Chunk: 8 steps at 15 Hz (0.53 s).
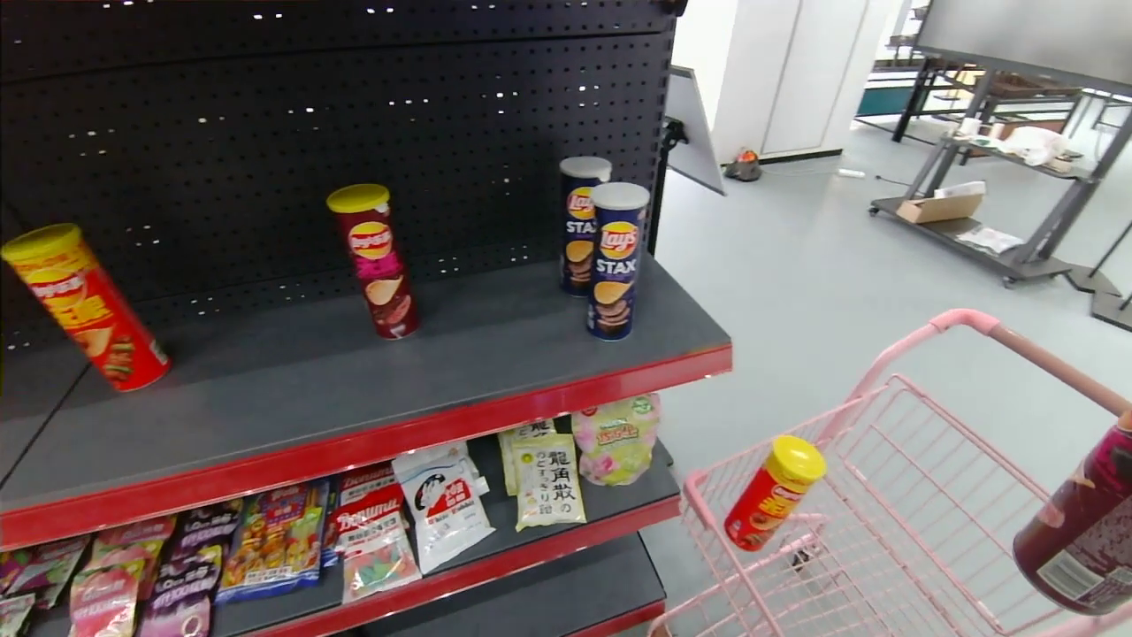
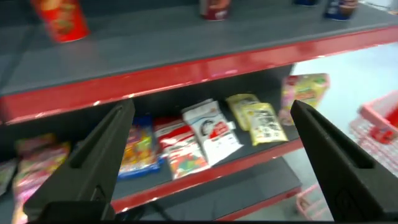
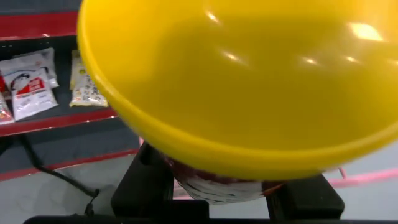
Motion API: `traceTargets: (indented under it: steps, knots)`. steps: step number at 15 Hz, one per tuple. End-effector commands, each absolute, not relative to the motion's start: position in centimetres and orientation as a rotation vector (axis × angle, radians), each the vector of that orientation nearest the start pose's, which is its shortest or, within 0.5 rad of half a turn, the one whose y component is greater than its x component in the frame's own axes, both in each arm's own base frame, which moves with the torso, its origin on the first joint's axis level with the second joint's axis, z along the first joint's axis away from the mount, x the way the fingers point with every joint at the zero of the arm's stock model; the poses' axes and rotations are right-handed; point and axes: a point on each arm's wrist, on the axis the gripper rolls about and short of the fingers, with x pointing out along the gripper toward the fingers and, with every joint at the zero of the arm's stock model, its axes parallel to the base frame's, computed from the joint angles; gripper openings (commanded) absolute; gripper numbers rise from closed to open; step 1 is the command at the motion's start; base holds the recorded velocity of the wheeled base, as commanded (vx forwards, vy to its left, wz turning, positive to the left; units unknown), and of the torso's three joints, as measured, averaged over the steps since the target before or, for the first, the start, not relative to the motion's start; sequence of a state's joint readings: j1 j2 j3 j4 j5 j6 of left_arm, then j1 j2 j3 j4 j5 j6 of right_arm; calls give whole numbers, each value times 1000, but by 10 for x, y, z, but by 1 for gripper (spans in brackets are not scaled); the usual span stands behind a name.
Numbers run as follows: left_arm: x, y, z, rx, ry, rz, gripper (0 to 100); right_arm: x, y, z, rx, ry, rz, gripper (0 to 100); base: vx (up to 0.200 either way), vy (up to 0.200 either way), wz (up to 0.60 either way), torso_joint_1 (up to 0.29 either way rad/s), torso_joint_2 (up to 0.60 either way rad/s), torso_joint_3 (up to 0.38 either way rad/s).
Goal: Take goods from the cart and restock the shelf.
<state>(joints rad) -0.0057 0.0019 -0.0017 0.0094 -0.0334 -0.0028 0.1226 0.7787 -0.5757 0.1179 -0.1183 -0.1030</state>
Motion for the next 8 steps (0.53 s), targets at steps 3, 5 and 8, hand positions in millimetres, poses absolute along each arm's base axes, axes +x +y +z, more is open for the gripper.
traceTargets:
  steps: [3, 5, 8]
  knots:
    - [-23, -1, 75, -3, 9, -40, 100, 62, 5, 217, -148, 292, 21, 0, 0, 0, 600, 1, 2, 1]
    - [-23, -1, 75, -3, 9, -40, 100, 58, 5, 217, -151, 278, 21, 0, 0, 0, 600, 5, 7, 0]
    - [-23, -1, 75, -3, 9, -40, 100, 37, 2, 215, -158, 202, 14, 0, 0, 0, 0, 0, 0, 0]
